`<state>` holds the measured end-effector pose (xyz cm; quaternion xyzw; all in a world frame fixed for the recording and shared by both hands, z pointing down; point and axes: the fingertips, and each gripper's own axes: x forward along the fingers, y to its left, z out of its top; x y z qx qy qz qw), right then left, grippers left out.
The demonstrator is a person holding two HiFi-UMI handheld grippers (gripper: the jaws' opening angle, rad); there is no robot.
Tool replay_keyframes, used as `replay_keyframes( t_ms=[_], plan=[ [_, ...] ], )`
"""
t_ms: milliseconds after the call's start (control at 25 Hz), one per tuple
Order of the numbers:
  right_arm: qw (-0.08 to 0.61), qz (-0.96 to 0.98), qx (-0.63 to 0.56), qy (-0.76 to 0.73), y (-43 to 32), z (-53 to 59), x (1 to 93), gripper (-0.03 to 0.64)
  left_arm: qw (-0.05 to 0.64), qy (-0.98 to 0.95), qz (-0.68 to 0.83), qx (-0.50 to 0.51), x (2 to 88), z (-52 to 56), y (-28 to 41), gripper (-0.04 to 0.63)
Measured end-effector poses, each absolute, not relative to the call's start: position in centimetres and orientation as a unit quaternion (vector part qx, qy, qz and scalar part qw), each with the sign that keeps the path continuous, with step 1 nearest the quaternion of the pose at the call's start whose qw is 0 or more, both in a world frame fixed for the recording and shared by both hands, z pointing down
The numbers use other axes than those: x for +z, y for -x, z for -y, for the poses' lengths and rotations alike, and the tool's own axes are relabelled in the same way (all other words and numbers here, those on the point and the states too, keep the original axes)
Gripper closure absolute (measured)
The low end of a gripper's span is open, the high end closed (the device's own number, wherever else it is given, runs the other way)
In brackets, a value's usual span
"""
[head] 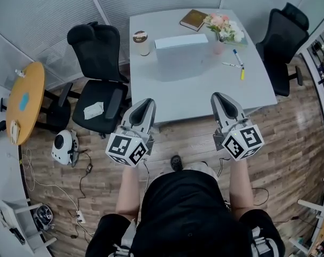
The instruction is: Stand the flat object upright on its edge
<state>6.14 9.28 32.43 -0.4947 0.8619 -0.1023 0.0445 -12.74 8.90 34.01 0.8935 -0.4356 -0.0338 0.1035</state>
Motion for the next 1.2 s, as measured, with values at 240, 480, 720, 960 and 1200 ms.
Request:
replay_keyframes(
  t_ms=[240,480,720,960,1200],
  plan=[
    [0.048,-0.865,-0.101,0.489,-6.4,-9.9,32.2,0.6,0.095,-0.896,0.432,-0.033,33.2,-9.5,11.9,0.561],
    [0.044,-0.866,-0.096,0.488,-6.3,-10.5,32.4,0.6,0.095,-0.895,0.434,-0.034,33.2,-9.7,11.7,0.561],
    [0.035,-0.866,-0.096,0.489,-6.6,-10.8,32.7,0.601,0.095,-0.894,0.436,-0.032,33.4,-9.8,11.4,0.561],
    [0.027,-0.869,-0.088,0.487,-6.7,-11.1,32.6,0.601,0.096,-0.894,0.436,-0.028,33.6,-9.9,11.3,0.561],
    [0.023,-0.874,-0.081,0.479,-6.3,-11.1,32.2,0.601,0.095,-0.895,0.434,-0.027,33.5,-9.9,11.1,0.561]
  ],
)
